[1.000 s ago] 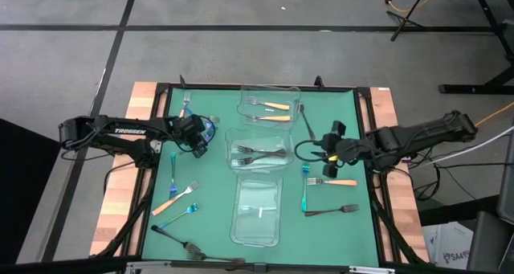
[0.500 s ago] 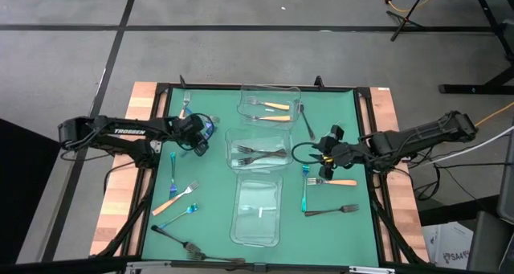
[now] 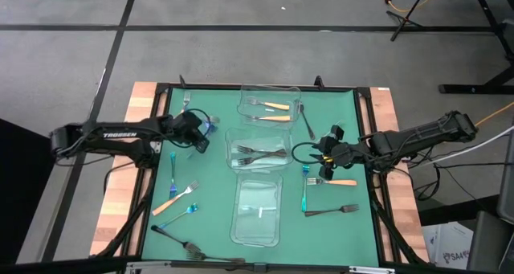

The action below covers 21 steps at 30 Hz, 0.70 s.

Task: Sort silverware by color (type)
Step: Put the blue fork into the bottom transparent bin

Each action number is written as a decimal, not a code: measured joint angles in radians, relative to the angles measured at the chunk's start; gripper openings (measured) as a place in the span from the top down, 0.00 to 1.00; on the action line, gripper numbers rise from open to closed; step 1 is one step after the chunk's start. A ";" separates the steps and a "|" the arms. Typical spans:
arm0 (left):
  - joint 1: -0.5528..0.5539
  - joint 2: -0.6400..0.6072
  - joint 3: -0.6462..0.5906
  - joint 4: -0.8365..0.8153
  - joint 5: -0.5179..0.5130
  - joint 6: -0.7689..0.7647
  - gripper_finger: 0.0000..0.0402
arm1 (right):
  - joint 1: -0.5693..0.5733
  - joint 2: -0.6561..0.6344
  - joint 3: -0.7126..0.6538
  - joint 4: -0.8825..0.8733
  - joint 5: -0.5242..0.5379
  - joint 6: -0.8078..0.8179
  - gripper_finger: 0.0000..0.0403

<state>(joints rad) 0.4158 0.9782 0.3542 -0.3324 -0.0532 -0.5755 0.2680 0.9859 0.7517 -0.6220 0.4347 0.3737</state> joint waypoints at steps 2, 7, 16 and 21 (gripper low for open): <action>0.000 -0.031 0.000 0.009 0.003 -0.025 0.99 | 0.000 0.000 0.000 0.000 0.000 0.000 0.67; 0.000 -0.110 0.001 0.068 0.066 -0.078 0.99 | 0.000 0.000 0.000 0.000 0.000 0.000 0.67; -0.087 -0.208 0.002 0.329 0.149 -0.273 0.99 | 0.000 0.000 0.000 0.000 0.000 -0.005 0.67; -0.220 -0.205 0.004 0.513 0.097 -0.380 0.99 | 0.000 0.000 0.000 0.000 0.000 -0.005 0.67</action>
<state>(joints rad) 0.1954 0.7729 0.3577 0.1806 0.0437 -0.9554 0.2680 0.9859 0.7517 -0.6224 0.4344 0.3691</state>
